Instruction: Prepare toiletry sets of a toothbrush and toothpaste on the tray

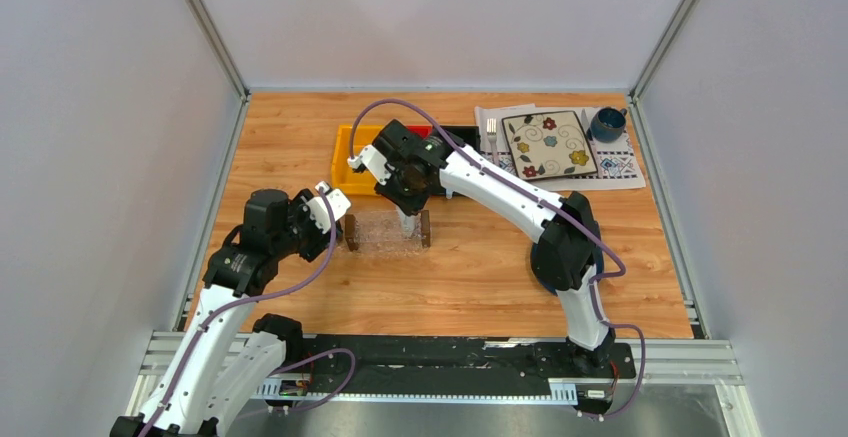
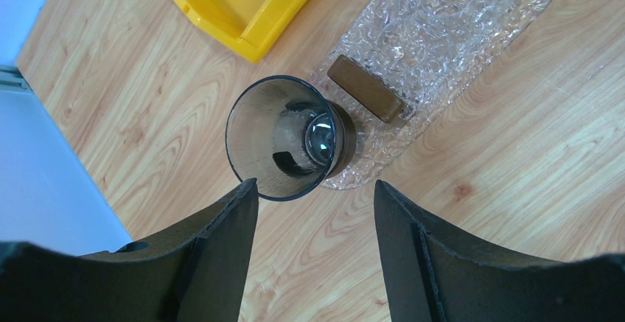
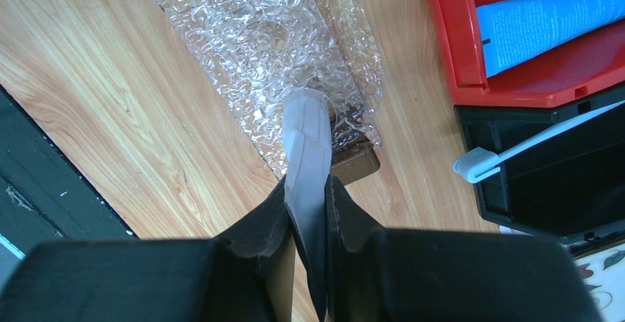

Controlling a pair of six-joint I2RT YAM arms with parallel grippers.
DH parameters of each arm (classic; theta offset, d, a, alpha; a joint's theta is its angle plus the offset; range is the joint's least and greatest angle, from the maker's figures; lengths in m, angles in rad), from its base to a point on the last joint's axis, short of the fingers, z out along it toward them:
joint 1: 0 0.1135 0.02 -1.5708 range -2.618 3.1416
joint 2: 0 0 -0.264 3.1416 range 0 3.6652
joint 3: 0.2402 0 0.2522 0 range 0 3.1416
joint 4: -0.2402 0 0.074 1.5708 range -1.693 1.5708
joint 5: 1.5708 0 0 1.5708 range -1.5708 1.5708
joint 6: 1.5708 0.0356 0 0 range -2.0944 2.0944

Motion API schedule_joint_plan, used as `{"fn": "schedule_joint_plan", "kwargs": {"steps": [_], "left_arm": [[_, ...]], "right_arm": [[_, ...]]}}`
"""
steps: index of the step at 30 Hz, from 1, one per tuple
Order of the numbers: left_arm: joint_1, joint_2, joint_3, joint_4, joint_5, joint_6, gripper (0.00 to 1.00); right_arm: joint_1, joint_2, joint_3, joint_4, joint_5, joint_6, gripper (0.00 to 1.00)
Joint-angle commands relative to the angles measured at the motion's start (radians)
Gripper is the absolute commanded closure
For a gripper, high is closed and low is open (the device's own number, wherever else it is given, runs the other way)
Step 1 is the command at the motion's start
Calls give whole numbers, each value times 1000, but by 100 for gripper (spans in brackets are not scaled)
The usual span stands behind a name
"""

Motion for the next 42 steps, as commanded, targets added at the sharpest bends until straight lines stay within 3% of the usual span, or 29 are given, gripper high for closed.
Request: {"fn": "schedule_joint_plan", "kwargs": {"steps": [1,20,35,42], "left_arm": [[7,-2,-7,31,16,11,33],[7,-1,-7,31,19,15,33],[7,-1,-5,27,21,17,33],[7,2,-9,27,19,20,33]], "right_arm": [[11,-15,5,44,12,-15,97],[16,-21,-31,62,27,-19,91],[17,-35,-54,68,46,-28,80],[17,-50,-67,71,52,-30,69]]}}
